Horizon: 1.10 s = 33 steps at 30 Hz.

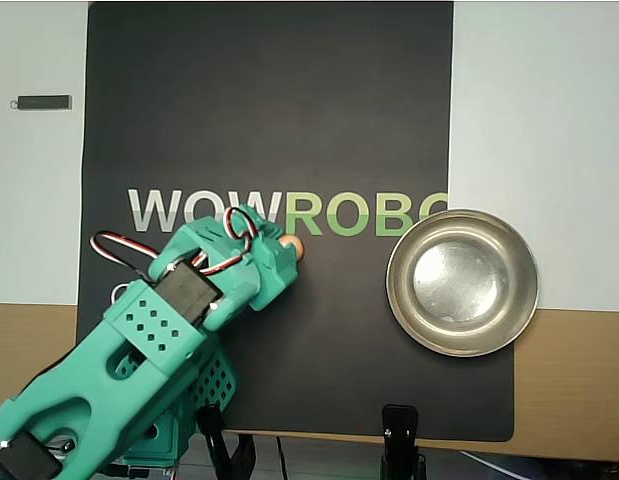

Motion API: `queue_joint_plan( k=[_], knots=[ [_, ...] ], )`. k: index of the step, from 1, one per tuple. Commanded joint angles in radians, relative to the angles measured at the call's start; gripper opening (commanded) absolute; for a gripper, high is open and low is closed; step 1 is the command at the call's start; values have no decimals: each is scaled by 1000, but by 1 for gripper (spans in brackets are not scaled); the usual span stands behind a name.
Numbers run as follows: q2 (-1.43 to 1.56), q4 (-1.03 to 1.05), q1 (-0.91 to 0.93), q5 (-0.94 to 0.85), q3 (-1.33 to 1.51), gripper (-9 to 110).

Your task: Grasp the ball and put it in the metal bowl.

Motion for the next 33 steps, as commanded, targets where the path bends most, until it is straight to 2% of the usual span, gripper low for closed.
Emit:
queue_joint_plan(
  k=[1,33],
  knots=[
    [20,2,-6,3,-18,35],
    [25,34,18,-5,-18,37]
  ],
)
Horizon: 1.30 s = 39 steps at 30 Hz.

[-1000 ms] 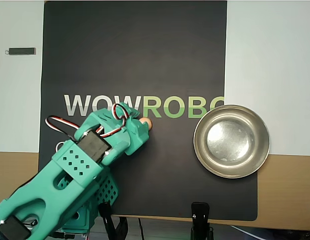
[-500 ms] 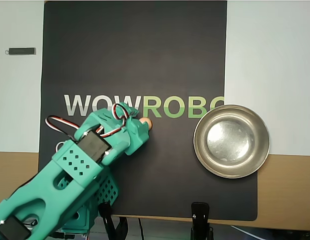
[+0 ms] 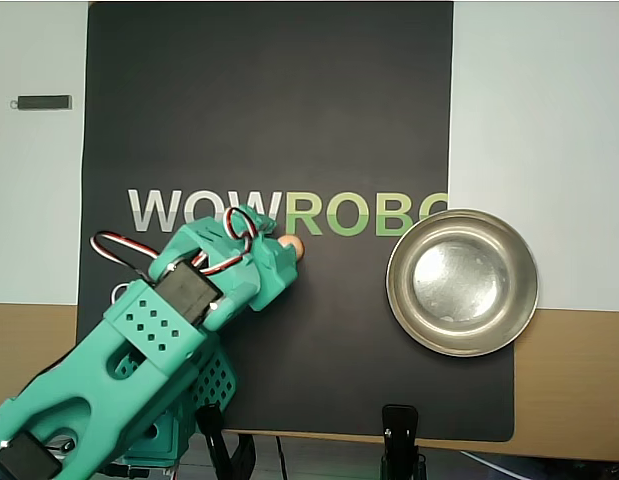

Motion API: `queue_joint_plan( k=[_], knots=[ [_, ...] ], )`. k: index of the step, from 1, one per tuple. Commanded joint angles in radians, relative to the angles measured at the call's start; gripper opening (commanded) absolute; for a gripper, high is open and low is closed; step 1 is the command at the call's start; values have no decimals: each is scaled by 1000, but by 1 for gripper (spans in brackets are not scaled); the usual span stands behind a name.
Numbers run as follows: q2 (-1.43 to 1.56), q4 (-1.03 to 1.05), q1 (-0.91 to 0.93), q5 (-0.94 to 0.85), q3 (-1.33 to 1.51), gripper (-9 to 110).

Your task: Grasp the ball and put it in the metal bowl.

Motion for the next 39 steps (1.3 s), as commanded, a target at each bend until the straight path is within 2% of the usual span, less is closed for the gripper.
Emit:
queue_joint_plan(
  k=[1,33,35,37,39],
  knots=[
    [32,31,21,-3,-18,37],
    [104,41,44,3,35,37],
    [104,40,44,5,35,42],
    [104,40,46,0,35,53],
    [104,40,46,-2,35,58]
  ],
)
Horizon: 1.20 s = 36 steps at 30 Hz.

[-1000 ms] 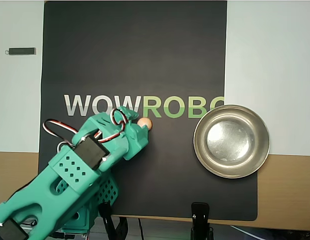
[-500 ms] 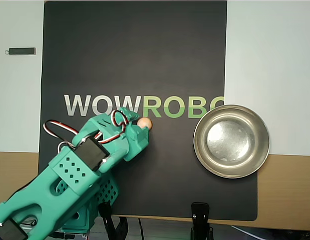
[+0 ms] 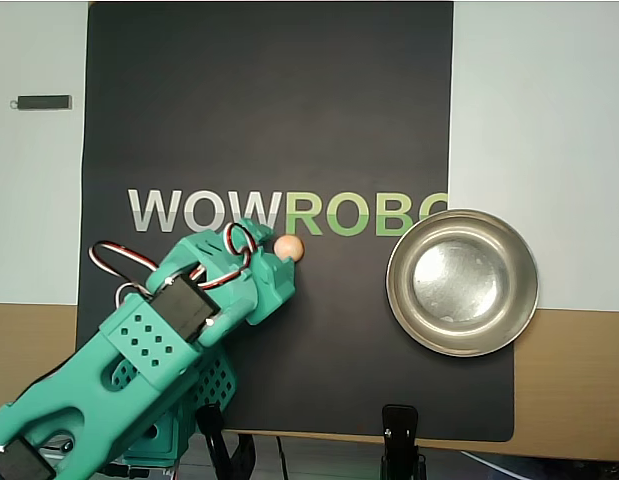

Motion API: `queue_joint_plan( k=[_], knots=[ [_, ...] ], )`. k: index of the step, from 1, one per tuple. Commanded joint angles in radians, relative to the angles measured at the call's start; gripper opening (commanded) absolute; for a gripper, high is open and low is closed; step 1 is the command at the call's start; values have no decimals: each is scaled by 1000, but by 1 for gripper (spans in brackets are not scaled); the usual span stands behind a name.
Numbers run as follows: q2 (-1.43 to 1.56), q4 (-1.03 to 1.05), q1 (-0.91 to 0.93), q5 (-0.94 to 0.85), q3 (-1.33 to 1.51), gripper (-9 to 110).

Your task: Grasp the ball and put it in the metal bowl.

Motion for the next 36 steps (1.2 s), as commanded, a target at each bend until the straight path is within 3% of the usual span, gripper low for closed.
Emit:
queue_joint_plan(
  k=[1,36],
  knots=[
    [17,-5,0,-3,-2,58],
    [-20,-9,18,-3,-2,58]
  ],
)
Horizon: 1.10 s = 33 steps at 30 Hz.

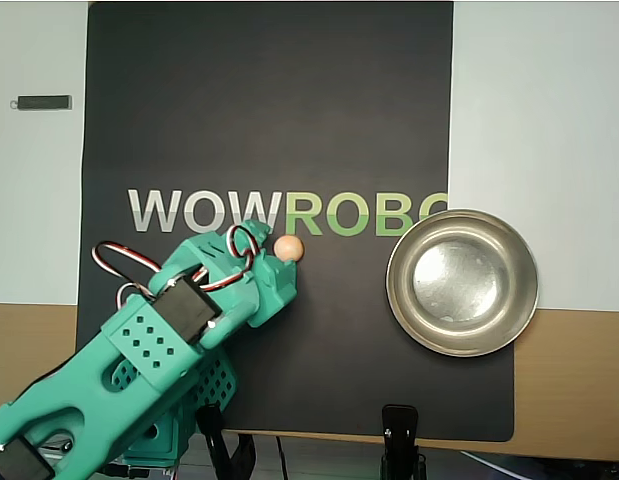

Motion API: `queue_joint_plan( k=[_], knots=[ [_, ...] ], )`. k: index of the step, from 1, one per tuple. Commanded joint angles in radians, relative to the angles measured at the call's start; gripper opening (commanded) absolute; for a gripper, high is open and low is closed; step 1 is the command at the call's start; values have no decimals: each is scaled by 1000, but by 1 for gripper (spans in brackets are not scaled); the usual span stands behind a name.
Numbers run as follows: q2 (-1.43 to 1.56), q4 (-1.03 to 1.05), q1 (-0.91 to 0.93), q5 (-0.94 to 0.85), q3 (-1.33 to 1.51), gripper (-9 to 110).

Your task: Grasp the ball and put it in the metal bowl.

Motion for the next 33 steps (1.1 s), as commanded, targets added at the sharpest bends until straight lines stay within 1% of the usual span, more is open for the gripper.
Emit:
queue_joint_plan(
  k=[1,6,33],
  knots=[
    [-28,-14,0,-3,-3,58],
    [-78,-64,0,3,-5,58],
    [-95,-66,15,-5,14,58]
  ],
)
